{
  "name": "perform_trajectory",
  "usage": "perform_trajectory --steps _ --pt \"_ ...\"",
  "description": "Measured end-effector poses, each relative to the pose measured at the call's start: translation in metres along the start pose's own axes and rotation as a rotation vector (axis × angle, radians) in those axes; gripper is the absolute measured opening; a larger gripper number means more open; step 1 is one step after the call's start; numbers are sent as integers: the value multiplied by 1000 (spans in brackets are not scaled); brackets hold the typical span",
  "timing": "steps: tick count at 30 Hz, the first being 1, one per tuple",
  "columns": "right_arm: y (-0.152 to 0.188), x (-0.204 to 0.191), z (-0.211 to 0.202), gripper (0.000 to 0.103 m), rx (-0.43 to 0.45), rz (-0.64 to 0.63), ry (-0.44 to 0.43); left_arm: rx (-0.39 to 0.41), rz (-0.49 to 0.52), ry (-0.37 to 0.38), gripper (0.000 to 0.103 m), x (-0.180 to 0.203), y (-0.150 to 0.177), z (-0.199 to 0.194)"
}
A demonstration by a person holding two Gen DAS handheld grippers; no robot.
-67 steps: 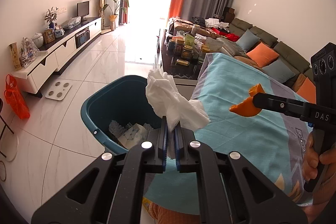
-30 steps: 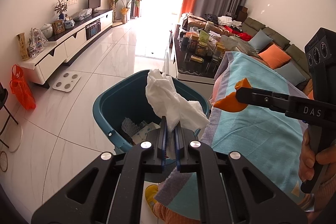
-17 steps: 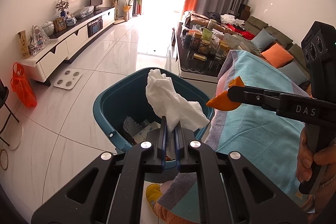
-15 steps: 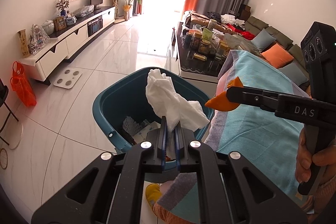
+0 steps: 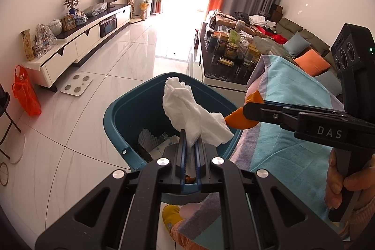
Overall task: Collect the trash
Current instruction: 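Open the right tool to drop the peel while the left tool releases the tissue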
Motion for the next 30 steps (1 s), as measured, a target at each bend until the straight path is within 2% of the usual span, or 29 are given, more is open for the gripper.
perform_trajectory --steps 14,22,24,26,30 --pt "-9 -7 16 24 -33 11 33 -30 -21 -4 7 -8 -2 19" --pt "-14 -7 27 29 -57 36 46 -45 -33 -5 7 -8 -3 34" --pt "-14 -6 27 30 -54 42 48 -48 -33 -10 11 -7 -4 39" --pt "-14 -3 26 32 -47 49 47 -50 -37 -13 23 -9 -3 41" --pt "-14 -1 23 34 -39 57 44 -44 -45 -22 29 -10 -3 42"
Point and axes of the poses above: each gripper's, at about its wrist camera, not at the fingertips, and z roughly the way its jaws point, x to its right, y to its underside, the point moved 4 cm from there along z, roughly the way its jaws point, and after that the axes turned 9 degrees about -x, right-handed, at the moved point
